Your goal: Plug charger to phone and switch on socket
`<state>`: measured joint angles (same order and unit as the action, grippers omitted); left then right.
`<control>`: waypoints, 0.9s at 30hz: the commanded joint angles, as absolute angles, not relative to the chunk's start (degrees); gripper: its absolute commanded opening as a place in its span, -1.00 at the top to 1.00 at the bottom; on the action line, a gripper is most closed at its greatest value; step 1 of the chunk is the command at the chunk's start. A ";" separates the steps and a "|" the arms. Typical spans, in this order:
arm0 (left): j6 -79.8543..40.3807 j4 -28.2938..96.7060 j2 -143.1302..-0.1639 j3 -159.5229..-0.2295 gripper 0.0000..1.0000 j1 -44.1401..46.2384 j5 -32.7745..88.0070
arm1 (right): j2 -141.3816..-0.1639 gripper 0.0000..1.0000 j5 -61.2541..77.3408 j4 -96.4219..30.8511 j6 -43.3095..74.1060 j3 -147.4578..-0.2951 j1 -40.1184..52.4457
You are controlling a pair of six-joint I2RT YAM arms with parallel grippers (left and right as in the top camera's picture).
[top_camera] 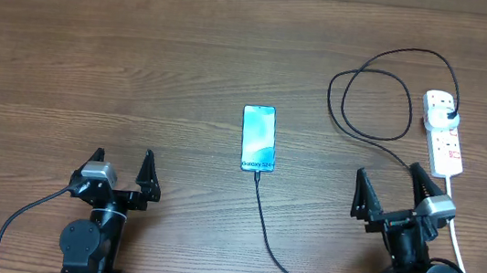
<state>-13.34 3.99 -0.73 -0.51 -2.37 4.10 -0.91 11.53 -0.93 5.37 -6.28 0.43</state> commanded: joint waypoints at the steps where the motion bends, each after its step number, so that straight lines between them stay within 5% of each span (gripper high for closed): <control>1: -12.23 4.05 -0.25 -0.27 -0.99 -2.63 4.47 | -0.38 -1.00 8.14 0.32 5.45 -4.86 0.69; 8: -12.23 4.05 -0.25 -0.27 -0.99 -2.63 4.47 | -0.38 -1.00 6.22 5.61 5.45 -0.34 0.69; 27: -12.23 4.05 -0.25 -0.27 -0.99 -2.63 4.47 | -1.15 -1.00 3.88 -4.56 5.50 -0.49 0.69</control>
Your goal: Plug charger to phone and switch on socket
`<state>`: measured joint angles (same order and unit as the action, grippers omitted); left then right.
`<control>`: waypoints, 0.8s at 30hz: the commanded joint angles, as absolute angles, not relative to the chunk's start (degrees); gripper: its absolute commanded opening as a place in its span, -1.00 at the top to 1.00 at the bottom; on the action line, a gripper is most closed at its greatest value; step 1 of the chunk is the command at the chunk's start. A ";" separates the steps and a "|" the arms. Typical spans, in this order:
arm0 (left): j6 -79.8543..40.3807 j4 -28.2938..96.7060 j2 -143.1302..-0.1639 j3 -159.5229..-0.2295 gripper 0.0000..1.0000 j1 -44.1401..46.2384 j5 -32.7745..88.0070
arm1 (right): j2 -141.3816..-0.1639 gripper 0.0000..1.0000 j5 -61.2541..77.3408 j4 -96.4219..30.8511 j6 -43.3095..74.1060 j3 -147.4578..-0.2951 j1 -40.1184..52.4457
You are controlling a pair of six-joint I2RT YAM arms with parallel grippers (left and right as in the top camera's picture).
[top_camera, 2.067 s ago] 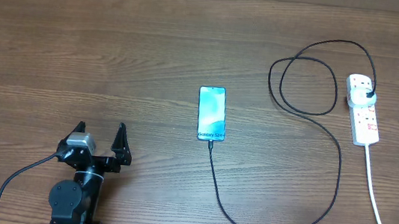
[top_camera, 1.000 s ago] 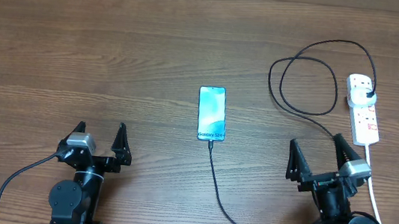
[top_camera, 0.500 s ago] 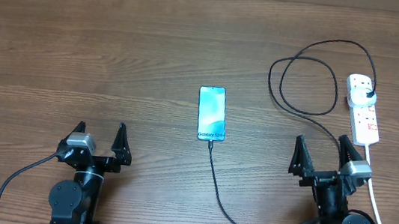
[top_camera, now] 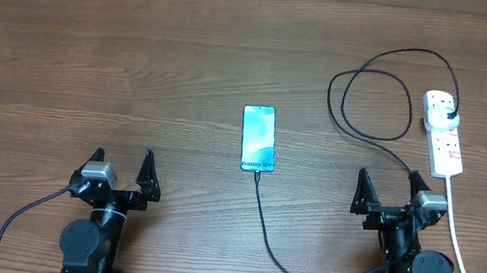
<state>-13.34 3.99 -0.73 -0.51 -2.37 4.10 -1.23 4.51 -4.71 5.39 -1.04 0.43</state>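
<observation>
A phone (top_camera: 258, 138) with a lit blue screen lies face up at the table's middle. A black cable (top_camera: 263, 220) runs from its near end down toward the front edge; the cable's other stretch loops at the right (top_camera: 372, 101) up to a plug in the white socket strip (top_camera: 443, 134). My left gripper (top_camera: 122, 163) stands open near the front left, nothing between its fingers. My right gripper (top_camera: 389, 186) stands open at the front right, just below the strip's near end, holding nothing.
The strip's white lead (top_camera: 459, 258) runs down the right side past my right arm. The wooden table (top_camera: 96, 55) stretches bare to the left and back. Both arm bases sit at the front edge.
My right gripper has drawn back slightly toward the front edge and turned a little. The phone, cable, strip and left gripper have not moved.
</observation>
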 commanded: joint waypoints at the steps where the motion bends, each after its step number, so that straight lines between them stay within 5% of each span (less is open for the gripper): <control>1: -12.23 4.05 -0.25 -0.27 -0.99 -2.63 4.47 | -1.15 -1.00 3.90 -4.56 5.50 -0.49 0.69; 15: -11.38 4.27 -0.19 -0.27 -0.99 -2.63 2.94 | -1.15 -1.00 3.90 -4.56 5.50 -0.49 0.69; 24: 6.31 4.40 -0.21 -0.27 -0.99 -0.67 2.57 | -1.15 -1.00 3.90 -4.56 5.52 -0.49 0.69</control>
